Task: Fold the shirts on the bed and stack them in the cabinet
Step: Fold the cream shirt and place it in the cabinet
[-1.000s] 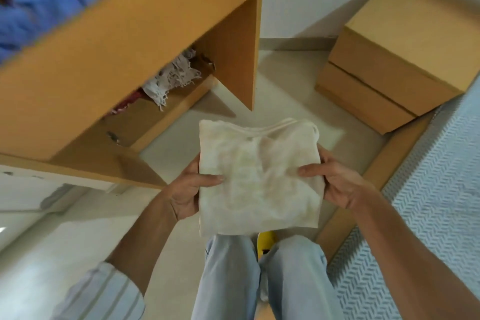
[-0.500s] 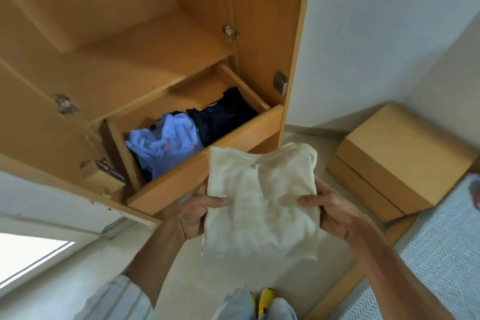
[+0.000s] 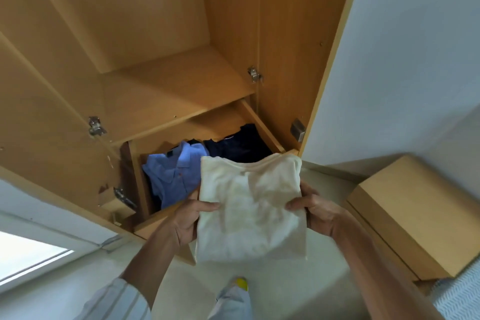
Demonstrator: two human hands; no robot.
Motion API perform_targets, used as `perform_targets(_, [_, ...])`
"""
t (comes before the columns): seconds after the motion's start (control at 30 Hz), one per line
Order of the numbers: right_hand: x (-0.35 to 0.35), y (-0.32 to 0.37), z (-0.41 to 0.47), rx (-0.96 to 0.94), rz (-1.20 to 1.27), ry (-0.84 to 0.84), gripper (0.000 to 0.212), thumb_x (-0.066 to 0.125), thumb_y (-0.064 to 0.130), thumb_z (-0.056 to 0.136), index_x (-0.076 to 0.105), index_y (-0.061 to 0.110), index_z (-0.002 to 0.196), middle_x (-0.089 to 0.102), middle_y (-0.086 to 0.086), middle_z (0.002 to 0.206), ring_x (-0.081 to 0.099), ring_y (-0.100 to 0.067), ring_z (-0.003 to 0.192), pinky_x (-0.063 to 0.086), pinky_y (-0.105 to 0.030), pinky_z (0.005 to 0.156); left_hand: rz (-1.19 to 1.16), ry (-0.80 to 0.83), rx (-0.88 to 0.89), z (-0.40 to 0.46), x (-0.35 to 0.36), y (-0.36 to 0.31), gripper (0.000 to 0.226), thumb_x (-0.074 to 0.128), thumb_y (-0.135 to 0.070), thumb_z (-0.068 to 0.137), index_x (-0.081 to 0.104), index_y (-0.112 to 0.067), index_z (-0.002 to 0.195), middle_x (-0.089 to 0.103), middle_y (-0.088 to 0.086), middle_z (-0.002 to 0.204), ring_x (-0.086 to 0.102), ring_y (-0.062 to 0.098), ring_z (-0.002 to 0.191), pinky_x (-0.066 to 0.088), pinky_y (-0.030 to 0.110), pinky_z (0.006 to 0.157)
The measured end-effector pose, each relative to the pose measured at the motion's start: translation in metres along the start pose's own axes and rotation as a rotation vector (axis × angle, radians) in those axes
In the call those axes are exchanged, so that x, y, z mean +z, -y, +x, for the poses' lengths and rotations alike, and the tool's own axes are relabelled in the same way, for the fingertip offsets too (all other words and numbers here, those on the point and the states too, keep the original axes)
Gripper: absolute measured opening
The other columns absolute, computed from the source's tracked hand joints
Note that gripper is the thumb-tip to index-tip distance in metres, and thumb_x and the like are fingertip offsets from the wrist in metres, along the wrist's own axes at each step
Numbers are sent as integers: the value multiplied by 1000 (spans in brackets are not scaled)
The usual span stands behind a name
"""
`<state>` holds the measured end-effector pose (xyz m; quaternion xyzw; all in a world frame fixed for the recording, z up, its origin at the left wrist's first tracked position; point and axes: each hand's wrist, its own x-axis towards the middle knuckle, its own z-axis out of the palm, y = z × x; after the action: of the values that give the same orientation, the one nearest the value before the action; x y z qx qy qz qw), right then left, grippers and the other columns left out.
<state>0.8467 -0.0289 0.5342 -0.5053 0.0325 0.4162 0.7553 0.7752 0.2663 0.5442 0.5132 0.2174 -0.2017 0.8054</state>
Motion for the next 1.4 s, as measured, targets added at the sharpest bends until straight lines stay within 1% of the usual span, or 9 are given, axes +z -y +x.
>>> perform_targets(0.27, [-14,71,123,53,-110,-109,93,70,-15,65,52,40,137,63,-16,131,61,-45,117,50,-65,94,-127,-75,37,89,-30,-45,63,67,10,71,60,-10,130,71,20,116,71,40,100,61,51,73])
perform_targets(0.5, [-10,149,229,118,-241,-168,87,57,-20,77,44,37,141,59,-7,131,58,-35,117,55,-48,84,-204,-221,32,181,-49,-88,59,61,13,79,55,-17,130,72,12,107,74,27,87,61,40,62])
perform_targets(0.63, [-28,160,287,193,-402,-230,78,63,-9,83,41,31,146,55,-5,136,57,-32,120,54,-48,88,-288,-263,-38,238,-73,-81,55,64,7,82,57,-18,130,70,17,118,68,39,105,57,54,84])
perform_targets(0.77, [-38,128,304,362,-1036,-313,78,66,11,88,28,26,155,50,-10,145,56,-28,117,53,-47,94,-56,-313,-285,259,-82,-52,66,71,-4,86,43,-30,140,61,11,133,63,40,112,56,62,78])
perform_targets(0.87, [-31,107,306,356,-1386,-298,89,63,22,92,4,30,159,48,-11,143,58,-30,107,52,-36,73,125,-353,-365,263,-83,-34,89,77,-7,82,25,-42,144,49,-1,138,53,29,123,52,47,74])
perform_targets(1.0, [-26,72,297,415,-1513,-389,87,55,33,98,-8,30,158,36,-13,152,49,-33,130,48,-41,96,330,-450,-264,265,-76,-17,115,78,-4,55,21,-45,146,53,-1,136,62,25,107,60,40,58])
perform_targets(1.07, [-32,58,294,412,-1573,-455,73,40,50,103,-4,31,158,36,-13,153,45,-32,135,44,-42,102,408,-486,-175,264,-77,-11,110,74,3,52,27,-37,144,57,0,128,64,25,103,63,45,64])
perform_targets(1.2, [-25,47,290,314,-1619,-382,51,25,29,110,20,10,156,27,-20,159,28,-39,145,24,-49,119,446,-482,-77,254,-81,-6,106,73,8,54,31,-36,141,60,1,122,62,27,106,61,39,69])
perform_targets(1.4, [-13,58,269,414,-1591,-546,51,37,38,105,30,22,153,39,-14,151,39,-34,138,38,-41,109,702,-497,-17,231,-76,3,81,74,-1,70,39,-28,138,69,8,89,68,25,81,52,26,62])
